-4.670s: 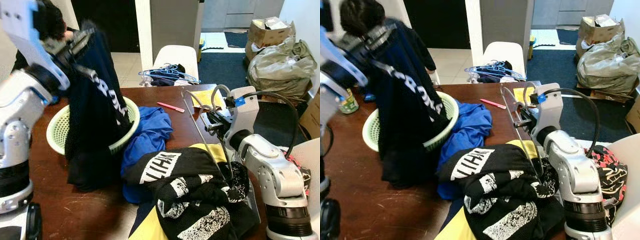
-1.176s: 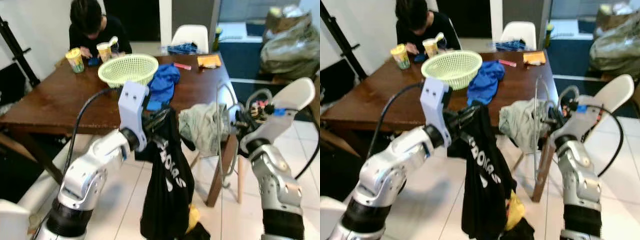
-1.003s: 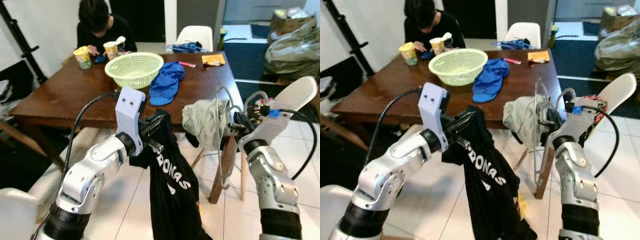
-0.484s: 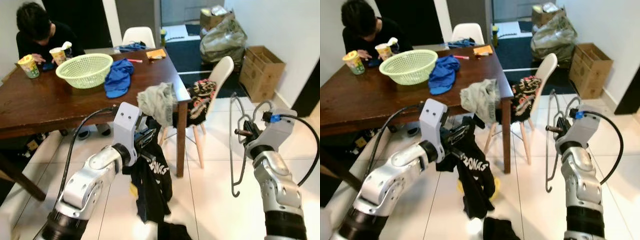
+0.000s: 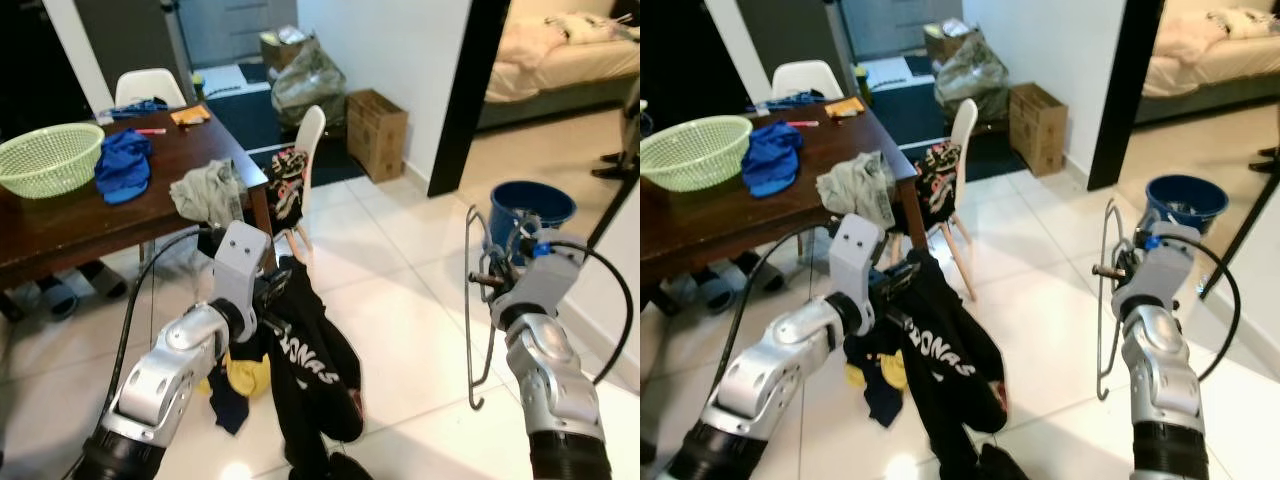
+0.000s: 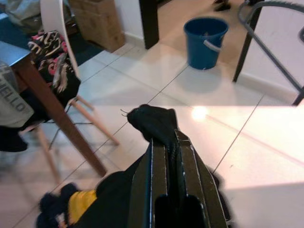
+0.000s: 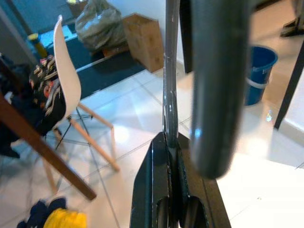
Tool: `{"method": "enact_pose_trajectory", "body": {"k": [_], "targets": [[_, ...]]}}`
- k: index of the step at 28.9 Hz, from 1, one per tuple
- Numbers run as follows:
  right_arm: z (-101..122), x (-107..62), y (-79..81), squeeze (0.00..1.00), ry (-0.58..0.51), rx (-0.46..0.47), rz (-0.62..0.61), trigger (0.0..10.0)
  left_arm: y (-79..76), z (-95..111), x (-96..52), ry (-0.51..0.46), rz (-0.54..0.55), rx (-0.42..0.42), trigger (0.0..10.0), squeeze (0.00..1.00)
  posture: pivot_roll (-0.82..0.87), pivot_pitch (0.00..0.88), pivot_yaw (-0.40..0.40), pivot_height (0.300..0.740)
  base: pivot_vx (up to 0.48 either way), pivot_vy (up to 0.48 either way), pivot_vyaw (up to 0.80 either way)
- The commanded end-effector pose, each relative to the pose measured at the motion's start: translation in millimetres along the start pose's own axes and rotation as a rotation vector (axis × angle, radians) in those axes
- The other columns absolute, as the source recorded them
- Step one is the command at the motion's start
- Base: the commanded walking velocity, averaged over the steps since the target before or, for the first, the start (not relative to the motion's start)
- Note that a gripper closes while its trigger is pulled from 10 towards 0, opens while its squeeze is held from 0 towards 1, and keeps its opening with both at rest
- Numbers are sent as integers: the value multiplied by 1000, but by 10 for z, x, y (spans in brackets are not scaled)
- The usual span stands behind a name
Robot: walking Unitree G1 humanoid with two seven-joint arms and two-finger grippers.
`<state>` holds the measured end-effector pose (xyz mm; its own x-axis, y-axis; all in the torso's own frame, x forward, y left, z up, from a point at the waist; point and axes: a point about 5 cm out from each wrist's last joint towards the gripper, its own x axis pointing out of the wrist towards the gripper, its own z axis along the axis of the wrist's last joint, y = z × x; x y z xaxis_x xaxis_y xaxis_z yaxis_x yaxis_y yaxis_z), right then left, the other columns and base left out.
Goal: Hang hanger
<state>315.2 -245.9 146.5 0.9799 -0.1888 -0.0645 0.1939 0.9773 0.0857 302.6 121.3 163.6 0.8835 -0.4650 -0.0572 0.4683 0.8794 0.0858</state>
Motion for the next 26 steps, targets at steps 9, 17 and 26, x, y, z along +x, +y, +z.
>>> {"method": "enact_pose_trajectory", "body": {"k": [9, 17, 26], "targets": [[27, -5, 86, 0, -25, -54, 50, 10000, 358, -207, -98, 28, 219, 48, 10000, 0, -52, 0, 71, 740, 0, 0, -356], [-68, -23, 128, 0, 14, -95, 86, 10000, 509, -442, -183, 77, 350, 6, 10000, 0, -52, 0, 67, 740, 0, 0, 0], [-259, -84, 308, 0, 83, -129, 213, 10000, 480, -389, -159, 16, 260, 1, 10000, 0, -54, 0, 67, 740, 0, 0, 0]]}}
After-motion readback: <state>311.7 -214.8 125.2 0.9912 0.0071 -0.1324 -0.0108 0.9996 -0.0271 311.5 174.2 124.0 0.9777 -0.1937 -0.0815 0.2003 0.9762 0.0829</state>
